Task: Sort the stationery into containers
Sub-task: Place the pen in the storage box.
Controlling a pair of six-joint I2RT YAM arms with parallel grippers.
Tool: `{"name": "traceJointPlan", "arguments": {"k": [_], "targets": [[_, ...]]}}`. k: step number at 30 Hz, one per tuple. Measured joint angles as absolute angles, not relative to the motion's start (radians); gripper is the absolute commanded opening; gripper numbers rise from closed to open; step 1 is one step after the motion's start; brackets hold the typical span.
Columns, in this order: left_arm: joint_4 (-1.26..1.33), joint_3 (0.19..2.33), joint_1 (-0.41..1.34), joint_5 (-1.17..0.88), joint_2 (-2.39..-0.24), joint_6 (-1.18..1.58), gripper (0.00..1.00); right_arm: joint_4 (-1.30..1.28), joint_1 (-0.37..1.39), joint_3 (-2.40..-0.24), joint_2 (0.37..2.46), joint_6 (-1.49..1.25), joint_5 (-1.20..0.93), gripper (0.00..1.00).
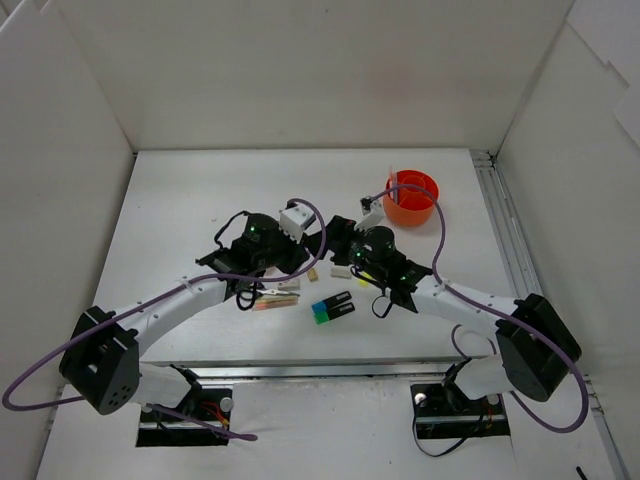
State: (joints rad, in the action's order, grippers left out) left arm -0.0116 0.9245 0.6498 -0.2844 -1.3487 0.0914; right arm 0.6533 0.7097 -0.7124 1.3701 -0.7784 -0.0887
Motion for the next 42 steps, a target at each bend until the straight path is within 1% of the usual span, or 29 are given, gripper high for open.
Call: {"name": "traceJointPlan", "arguments": {"k": [1, 3, 5, 6, 7, 8, 9, 10, 12, 13, 15, 18, 19, 20, 21, 22, 23, 24, 29, 34, 37, 42], "targets": [[-0.009, 0.927, 0.653, -0.279, -1.349, 0.095, 0.0, 0.656, 0.715, -0.714, 1.38, -0.784, -0.077, 0.71], [-0.005, 0.932, 0.655, -0.275, -1.349, 0.104, 0.0, 0.657, 0.716, -0.717, 1.401, -0.796, -0.064, 0.68], [0.001, 0.937, 0.656, -0.271, -1.349, 0.109, 0.0, 0.656, 0.717, -0.724, 1.428, -0.803, -0.052, 0.59], [0.004, 0.939, 0.657, -0.271, -1.349, 0.112, 0.0, 0.656, 0.72, -0.728, 1.439, -0.808, -0.047, 0.53], [0.007, 0.94, 0.661, -0.268, -1.349, 0.114, 0.0, 0.656, 0.721, -0.732, 1.452, -0.81, -0.042, 0.4], [0.009, 0.941, 0.661, -0.268, -1.349, 0.116, 0.0, 0.656, 0.722, -0.736, 1.462, -0.81, -0.039, 0.34], [0.009, 0.941, 0.662, -0.265, -1.349, 0.117, 0.0, 0.656, 0.723, -0.741, 1.47, -0.81, -0.041, 0.3], [0.009, 0.941, 0.664, -0.263, -1.351, 0.117, 0.0, 0.657, 0.727, -0.748, 1.474, -0.807, -0.042, 0.23], [0.012, 0.944, 0.667, -0.256, -1.362, 0.121, 0.0, 0.657, 0.737, -0.765, 1.477, -0.795, -0.038, 0.16], [0.013, 0.948, 0.667, -0.251, -1.37, 0.124, 0.0, 0.657, 0.742, -0.77, 1.477, -0.786, -0.03, 0.07], [0.012, 0.963, 0.667, -0.248, -1.384, 0.131, 0.0, 0.654, 0.745, -0.773, 1.477, -0.774, -0.006, 0.0], [0.014, 0.981, 0.667, -0.246, -1.405, 0.136, 0.0, 0.654, 0.746, -0.773, 1.476, -0.762, 0.028, 0.0], [0.014, 0.985, 0.667, -0.246, -1.409, 0.138, 0.1, 0.654, 0.748, -0.773, 1.475, -0.756, 0.038, 0.0], [0.011, 0.99, 0.667, -0.245, -1.412, 0.139, 0.24, 0.654, 0.749, -0.773, 1.475, -0.752, 0.047, 0.0], [0.004, 0.997, 0.668, -0.241, -1.414, 0.139, 0.41, 0.654, 0.75, -0.773, 1.471, -0.743, 0.058, 0.0], [-0.004, 1.003, 0.668, -0.236, -1.414, 0.138, 0.74, 0.654, 0.75, -0.773, 1.466, -0.731, 0.073, 0.0], [-0.009, 1.008, 0.667, -0.233, -1.414, 0.136, 0.94, 0.654, 0.748, -0.773, 1.458, -0.72, 0.084, 0.0], [-0.025, 1.012, 0.665, -0.22, -1.411, 0.14, 1.0, 0.649, 0.743, -0.773, 1.447, -0.699, 0.11, 0.0], [-0.044, 1.01, 0.669, -0.197, -1.364, 0.16, 0.99, 0.636, 0.672, -0.793, 1.392, -0.586, 0.154, 0.0], [-0.08, 0.944, 0.631, -0.13, -1.221, 0.218, 0.99, 0.627, 0.538, -0.866, 1.385, -0.348, 0.218, 0.0], [-0.09, 0.869, 0.542, -0.105, -1.156, 0.29, 1.0, 0.626, 0.438, -0.928, 1.404, -0.211, 0.222, 0.0], [-0.12, 0.769, 0.429, -0.105, -1.164, 0.368, 1.0, 0.635, 0.287, -1.058, 1.535, -0.079, 0.134, 0.0]]}}
